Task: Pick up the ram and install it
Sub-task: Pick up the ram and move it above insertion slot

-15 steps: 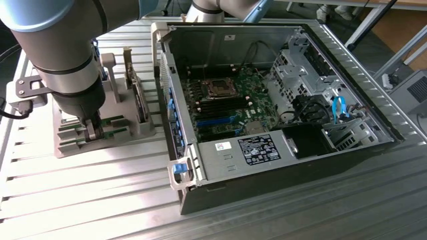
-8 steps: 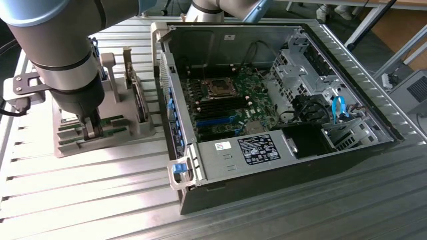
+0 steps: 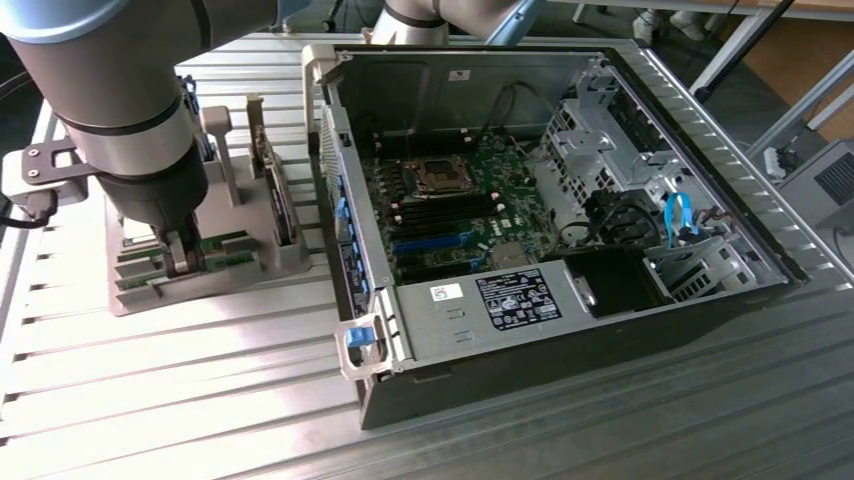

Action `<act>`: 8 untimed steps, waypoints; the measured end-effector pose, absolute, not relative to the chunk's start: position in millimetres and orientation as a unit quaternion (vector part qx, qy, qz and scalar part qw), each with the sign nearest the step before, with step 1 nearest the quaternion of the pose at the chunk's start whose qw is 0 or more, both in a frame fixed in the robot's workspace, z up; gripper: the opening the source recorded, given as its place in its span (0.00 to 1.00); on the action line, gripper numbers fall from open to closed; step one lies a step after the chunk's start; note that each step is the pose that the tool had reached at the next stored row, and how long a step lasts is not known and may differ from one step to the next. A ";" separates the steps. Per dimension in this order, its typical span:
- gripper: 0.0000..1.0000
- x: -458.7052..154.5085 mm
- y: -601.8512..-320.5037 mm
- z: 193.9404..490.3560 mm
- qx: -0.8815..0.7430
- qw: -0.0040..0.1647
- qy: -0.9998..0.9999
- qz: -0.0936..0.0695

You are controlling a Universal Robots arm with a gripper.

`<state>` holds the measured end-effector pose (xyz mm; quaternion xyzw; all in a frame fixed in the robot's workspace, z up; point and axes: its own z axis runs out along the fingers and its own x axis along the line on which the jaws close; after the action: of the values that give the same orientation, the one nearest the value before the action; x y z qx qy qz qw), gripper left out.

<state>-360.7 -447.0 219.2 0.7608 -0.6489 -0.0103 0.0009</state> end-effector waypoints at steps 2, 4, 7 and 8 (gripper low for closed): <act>0.11 -360.7 -447.0 221.7 0.761 0.001 -0.649 -0.010; 0.11 -360.7 -446.9 224.9 0.761 0.001 -0.649 -0.010; 0.11 -360.7 -446.9 229.1 0.761 0.001 -0.649 -0.010; 0.11 -360.7 -447.0 230.1 0.761 0.001 -0.649 -0.010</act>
<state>-360.7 -447.0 230.1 0.7608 -0.6490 -0.0102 0.0009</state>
